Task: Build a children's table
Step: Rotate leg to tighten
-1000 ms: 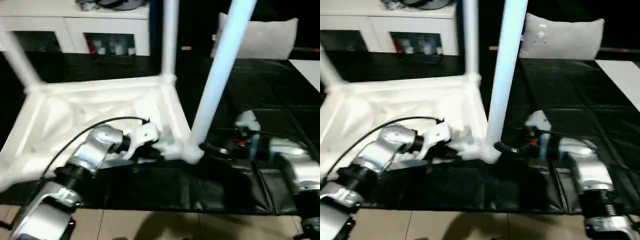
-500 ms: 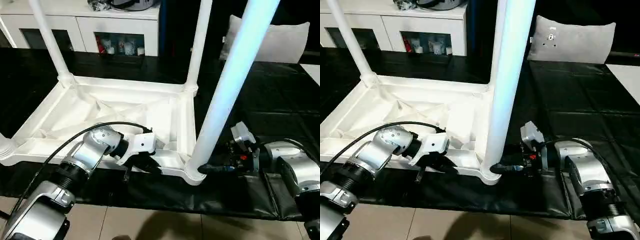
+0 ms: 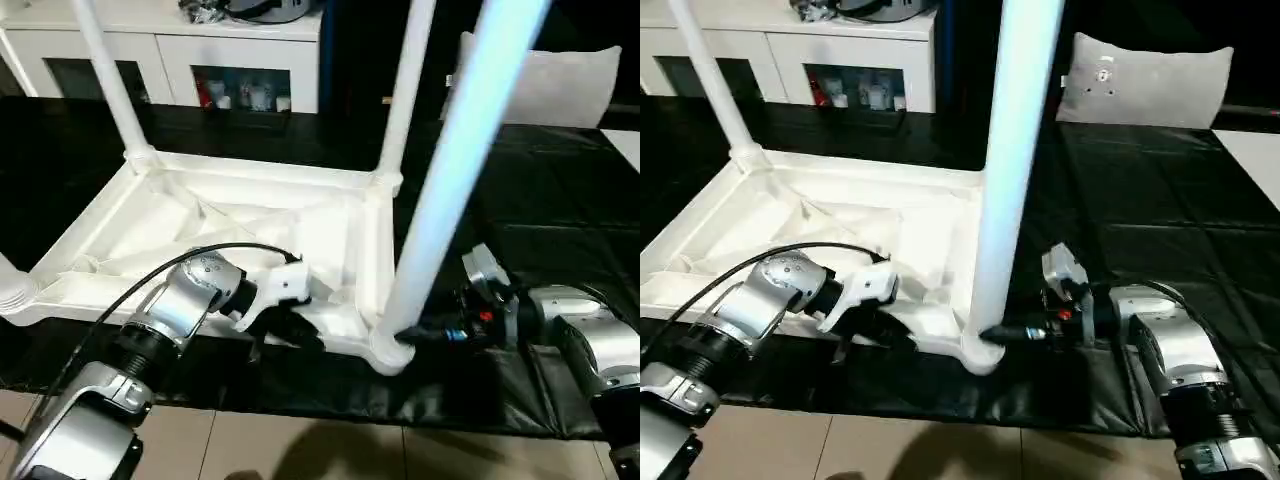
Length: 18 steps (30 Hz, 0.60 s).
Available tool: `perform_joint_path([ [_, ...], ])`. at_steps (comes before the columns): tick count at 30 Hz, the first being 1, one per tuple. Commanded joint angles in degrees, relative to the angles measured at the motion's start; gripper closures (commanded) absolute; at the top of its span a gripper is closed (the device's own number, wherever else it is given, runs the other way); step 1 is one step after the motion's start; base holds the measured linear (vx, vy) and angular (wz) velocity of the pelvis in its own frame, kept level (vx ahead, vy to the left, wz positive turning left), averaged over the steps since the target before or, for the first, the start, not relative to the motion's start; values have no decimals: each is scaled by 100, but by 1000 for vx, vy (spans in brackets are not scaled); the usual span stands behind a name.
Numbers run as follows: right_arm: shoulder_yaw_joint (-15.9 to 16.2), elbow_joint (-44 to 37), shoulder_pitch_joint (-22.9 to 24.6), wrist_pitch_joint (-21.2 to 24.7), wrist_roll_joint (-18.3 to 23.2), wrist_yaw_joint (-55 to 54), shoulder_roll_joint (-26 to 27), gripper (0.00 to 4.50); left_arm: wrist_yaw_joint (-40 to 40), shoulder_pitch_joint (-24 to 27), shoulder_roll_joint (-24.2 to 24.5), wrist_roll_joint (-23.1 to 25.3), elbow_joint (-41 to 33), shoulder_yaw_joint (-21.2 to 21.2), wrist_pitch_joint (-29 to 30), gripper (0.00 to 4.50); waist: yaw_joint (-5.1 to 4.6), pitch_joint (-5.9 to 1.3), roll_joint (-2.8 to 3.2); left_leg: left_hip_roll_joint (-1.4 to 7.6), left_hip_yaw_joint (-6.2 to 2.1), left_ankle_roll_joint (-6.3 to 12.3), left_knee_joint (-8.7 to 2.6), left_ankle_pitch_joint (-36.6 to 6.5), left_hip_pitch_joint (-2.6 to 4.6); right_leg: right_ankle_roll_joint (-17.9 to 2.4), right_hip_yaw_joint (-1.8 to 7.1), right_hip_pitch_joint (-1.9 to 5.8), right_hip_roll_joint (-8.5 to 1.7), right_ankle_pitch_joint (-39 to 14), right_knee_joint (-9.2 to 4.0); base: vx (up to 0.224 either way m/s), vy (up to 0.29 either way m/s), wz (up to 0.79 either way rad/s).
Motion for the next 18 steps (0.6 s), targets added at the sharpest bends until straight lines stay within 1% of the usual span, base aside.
perform_joint_path([
  [1, 207, 205, -130, 140, -278, -828, 334, 259, 514, -94, -452, -186, 29, 62, 383, 450, -38, -275, -100, 104, -40, 165, -404, -1037, -65, -673, 187, 303, -442, -2979, -560, 0, 0, 0],
  [2, 147, 379, -244, 160, -402, -1301, 519, 261, 752, -128, -577, -193, 63, 138, 511, 450, -75, -280, -100, 92, -43, 148, -403, -1015, -84, -607, 183, 307, -435, -3064, -564, 0, 0, 0],
  [3, 103, 526, -351, 251, -514, -1764, 699, 261, 960, -149, -708, -200, 54, 193, 673, 450, -138, -271, -115, 80, -51, 159, -403, -1037, -108, -509, 167, 305, -422, -3182, -591, 0, 0, 0],
  [4, 78, 611, -416, 315, -582, -2047, 808, 262, 1083, -160, -789, -206, 41, 226, 779, 450, -189, -279, -91, 81, -56, 137, -402, -1059, -82, -520, 164, 275, -421, -3168, -593, 0, 0, 0],
  [5, -44, 730, -537, 499, -655, -2743, 1101, 263, 1451, -208, -989, -184, 77, 310, 957, 450, -270, -268, -92, 74, -60, 145, -400, -1151, -83, -530, 154, 259, -400, -3183, -604, 0, 0, 0],
  [6, -118, 788, -600, 601, -697, -3157, 1276, 263, 1674, -234, -1099, -158, 109, 358, 1030, 450, -292, -268, -71, 68, -63, 141, -395, -1196, -80, -523, 150, 255, -399, -3205, -609, 0, 0, 0],
  [7, -155, 827, -636, 642, -725, -3430, 1405, 263, 1967, -275, -1208, -114, 178, 436, 1055, 450, -316, -268, -76, 64, -59, 146, -392, -1240, -68, -511, 146, 240, -397, -3250, -630, 0, 0, 0],
  [8, -137, 866, -660, 464, -836, -3757, 1572, 263, 2402, -344, -1351, 0, 295, 508, 1034, 450, -355, -266, -73, 52, -55, 175, -376, -1317, -50, -461, 137, 215, -390, -3329, -667, 0, 0, 0],
  [9, -107, 875, -654, 325, -883, -3818, 1629, 263, 2587, -368, -1399, 63, 339, 521, 1000, 450, -359, -267, -73, 54, -57, 191, -374, -1346, -35, -456, 137, 203, -391, -3348, -675, 0, 0, 0],
  [10, -106, 874, -652, 308, -895, -3828, 1640, 263, 2609, -369, -1406, 72, 340, 522, 1001, 450, -354, -269, -76, 57, -51, 241, -380, -1357, -33, -457, 143, 202, -391, -3309, -685, 0, 0, 0],
  [11, -106, 879, -645, 207, -945, -3873, 1697, 229, 2713, -378, -1438, 111, 354, 534, 993, 450, -348, -281, -76, 78, -64, 276, -404, -1308, -63, -500, 155, 229, -396, -3107, -654, 0, 0, 0],
  [12, -115, 906, -646, 88, -969, -3911, 1753, 208, 2771, -386, -1465, 120, 376, 550, 962, 450, -346, -288, -77, 85, -63, 290, -409, -1284, -73, -529, 160, 236, -396, -2988, -633, 0, 0, 0],
  [13, -180, 898, -635, 23, -885, -3896, 1842, 194, 2788, -390, -1476, 121, 391, 561, 947, 450, -342, -294, -57, 94, -63, 314, -416, -1259, -73, -601, 172, 237, -397, -2790, -611, 0, 0, 0],
  [14, -235, 897, -633, -5, -826, -3910, 1912, 191, 2799, -392, -1486, 117, 392, 570, 963, 450, -350, -295, -64, 99, -56, 339, -419, -1236, -80, -682, 184, 243, -400, -2619, -591, 0, 0, 0],
  [15, -261, 847, -604, -108, -765, -3816, 1919, 191, 2759, -381, -1443, 142, 381, 541, 942, 450, -350, -294, -77, 99, -57, 351, -421, -1216, -93, -711, 186, 254, -405, -2564, -585, 0, 0, 0],
  [16, -273, 783, -568, -132, -696, -3668, 1889, 173, 2697, -363, -1384, 174, 357, 500, 900, 450, -338, -297, -65, 100, -56, 359, -420, -1195, -92, -735, 189, 261, -409, -2509, -579, 0, 0, 0],
  [17, -242, 665, -494, -189, -625, -3331, 1745, 161, 2556, -313, -1267, 217, 297, 425, 784, 450, -324, -297, -65, 108, -50, 408, -420, -1152, -88, -806, 200, 271, -413, -2354, -563, 0, 0, 0],
  [18, -236, 654, -486, -198, -623, -3294, 1724, 161, 2540, -306, -1255, 219, 289, 418, 774, 450, -320, -303, -70, 109, -47, 430, -418, -1117, -93, -821, 206, 284, -413, -2290, -559, 0, 0, 0],
])
